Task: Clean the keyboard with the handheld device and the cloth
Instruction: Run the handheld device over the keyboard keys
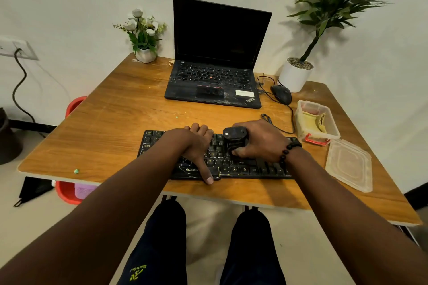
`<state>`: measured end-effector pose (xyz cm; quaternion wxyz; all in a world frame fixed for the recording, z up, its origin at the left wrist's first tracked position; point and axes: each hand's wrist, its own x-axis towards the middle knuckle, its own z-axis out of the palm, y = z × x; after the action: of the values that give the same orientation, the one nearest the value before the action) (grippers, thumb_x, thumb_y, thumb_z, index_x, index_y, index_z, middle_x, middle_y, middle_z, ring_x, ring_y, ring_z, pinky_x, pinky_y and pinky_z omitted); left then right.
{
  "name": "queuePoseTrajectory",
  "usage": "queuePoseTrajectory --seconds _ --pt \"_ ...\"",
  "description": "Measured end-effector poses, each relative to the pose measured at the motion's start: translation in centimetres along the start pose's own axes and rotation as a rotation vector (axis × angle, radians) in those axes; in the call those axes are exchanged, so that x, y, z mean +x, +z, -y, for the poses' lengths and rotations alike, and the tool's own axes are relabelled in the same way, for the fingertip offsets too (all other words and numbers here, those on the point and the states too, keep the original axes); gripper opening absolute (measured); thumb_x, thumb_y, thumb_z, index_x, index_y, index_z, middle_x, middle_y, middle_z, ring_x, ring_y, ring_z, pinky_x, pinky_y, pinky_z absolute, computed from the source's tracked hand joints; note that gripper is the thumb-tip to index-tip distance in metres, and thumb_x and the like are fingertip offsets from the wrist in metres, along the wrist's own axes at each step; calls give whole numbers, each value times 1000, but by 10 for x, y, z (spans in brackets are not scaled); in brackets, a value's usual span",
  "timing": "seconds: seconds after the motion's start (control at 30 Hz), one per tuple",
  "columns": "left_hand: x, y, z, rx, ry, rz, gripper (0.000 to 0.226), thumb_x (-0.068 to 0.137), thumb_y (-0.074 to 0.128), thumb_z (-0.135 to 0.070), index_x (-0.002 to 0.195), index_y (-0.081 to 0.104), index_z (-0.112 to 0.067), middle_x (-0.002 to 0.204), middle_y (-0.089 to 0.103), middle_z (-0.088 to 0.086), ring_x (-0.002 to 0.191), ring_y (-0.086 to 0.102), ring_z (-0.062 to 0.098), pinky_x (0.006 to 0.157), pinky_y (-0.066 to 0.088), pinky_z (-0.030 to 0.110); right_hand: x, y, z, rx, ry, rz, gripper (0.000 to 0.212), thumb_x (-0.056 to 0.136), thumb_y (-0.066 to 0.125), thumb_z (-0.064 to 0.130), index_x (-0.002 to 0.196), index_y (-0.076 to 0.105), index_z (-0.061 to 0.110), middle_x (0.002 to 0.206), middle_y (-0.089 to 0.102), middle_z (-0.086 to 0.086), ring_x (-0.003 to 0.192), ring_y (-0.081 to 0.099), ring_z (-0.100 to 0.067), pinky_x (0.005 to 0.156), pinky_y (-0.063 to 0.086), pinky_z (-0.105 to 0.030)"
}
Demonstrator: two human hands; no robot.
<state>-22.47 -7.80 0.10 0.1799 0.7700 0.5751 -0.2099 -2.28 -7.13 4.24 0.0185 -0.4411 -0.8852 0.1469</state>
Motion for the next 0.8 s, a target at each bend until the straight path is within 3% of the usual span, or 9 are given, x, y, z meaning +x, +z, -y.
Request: queuePoseTrajectory --seconds 0.07,0.2,0.27,0.37,0.53,0.67,0.8 --pt "0 1 1 1 3 -6 150 48 78 -83 158 -1 -18 161 6 4 147 8 33 118 24 58 0 1 0 63 -20 37 33 72 77 36 102 62 29 92 67 11 88 60 -10 76 54 -37" --pt "-1 1 1 -6 2 -3 151 50 78 -82 159 -4 -17 163 0 4 149 4 34 119 22 58 0 -9 -4 -195 -3 60 35 76 73 42 105 60 27 96 62 6 95 55 -15 80 50 -38" --pt "-1 0 1 -6 3 -2 151 50 78 -82 159 -5 -17 164 -1 4 149 3 34 119 21 58 1 -10 -4 -86 8 -1 33 74 74 41 101 61 29 93 64 9 92 56 -13 79 52 -40" --pt "-1 1 1 -13 7 0 151 50 78 -81 159 -4 -17 164 -1 4 149 3 35 119 21 58 -2 1 1 51 -7 45 31 72 77 38 97 61 30 89 66 12 86 60 -10 76 54 -39" --pt "-2 0 0 0 9 -3 147 51 78 -81 158 -1 -17 161 4 4 147 7 33 119 23 58 2 -13 6 -166 -38 128 38 72 74 49 102 62 29 90 66 9 85 60 -14 71 54 -36" --pt "-3 0 -1 -8 4 -3 146 52 79 -80 158 1 -17 160 6 3 146 9 33 118 24 56 1 1 10 34 -9 8 31 70 77 42 94 61 31 84 66 11 79 60 -11 71 55 -39" --pt "-3 0 0 -8 -1 0 148 50 79 -81 158 -1 -17 161 5 3 147 7 33 119 24 57 -9 3 9 152 -7 140 42 73 79 37 108 63 21 96 67 8 86 62 -8 73 54 -26"
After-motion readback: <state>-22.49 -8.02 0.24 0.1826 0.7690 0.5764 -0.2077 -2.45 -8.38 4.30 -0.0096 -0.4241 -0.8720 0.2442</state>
